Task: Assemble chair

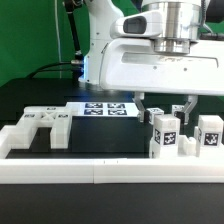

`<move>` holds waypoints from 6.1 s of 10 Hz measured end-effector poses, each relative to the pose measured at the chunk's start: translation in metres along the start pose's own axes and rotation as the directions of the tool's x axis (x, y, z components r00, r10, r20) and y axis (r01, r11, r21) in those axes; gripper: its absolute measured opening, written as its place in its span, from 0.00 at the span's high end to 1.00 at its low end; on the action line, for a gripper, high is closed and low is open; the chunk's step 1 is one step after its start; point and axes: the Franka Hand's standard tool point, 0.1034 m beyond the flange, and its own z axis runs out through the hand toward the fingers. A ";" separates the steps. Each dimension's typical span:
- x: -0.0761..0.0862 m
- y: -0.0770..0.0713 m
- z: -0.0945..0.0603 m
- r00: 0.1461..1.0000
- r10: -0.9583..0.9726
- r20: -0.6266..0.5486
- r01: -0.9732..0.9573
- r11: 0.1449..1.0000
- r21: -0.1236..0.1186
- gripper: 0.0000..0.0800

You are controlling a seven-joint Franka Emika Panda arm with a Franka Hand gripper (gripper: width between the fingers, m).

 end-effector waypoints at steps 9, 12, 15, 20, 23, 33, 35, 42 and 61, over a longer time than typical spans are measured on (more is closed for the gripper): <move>-0.014 0.003 -0.002 0.864 0.498 0.065 -0.497 0.867 -0.042 0.63; -0.015 0.006 -0.002 0.868 0.493 0.066 -0.491 0.870 -0.048 0.61; -0.012 0.004 -0.013 0.875 0.478 0.074 -0.476 0.878 -0.041 0.22; -0.027 0.001 -0.033 0.876 0.481 0.033 -0.481 0.876 -0.002 0.19; -0.031 0.000 -0.030 0.872 0.488 0.038 -0.488 0.873 -0.007 0.19; -0.049 -0.003 -0.010 0.947 0.322 -0.009 -0.322 0.946 -0.015 0.19; -0.052 -0.003 -0.001 0.955 0.295 -0.030 -0.295 0.955 -0.020 0.19; -0.066 -0.001 0.040 0.961 0.270 -0.060 -0.273 0.960 -0.059 0.19; -0.066 0.014 0.025 0.967 0.252 -0.029 -0.254 0.966 -0.057 0.96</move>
Offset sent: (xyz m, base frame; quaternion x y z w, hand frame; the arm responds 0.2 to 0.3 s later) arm 0.0000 0.0000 0.0000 0.0000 0.0000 0.2571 0.9664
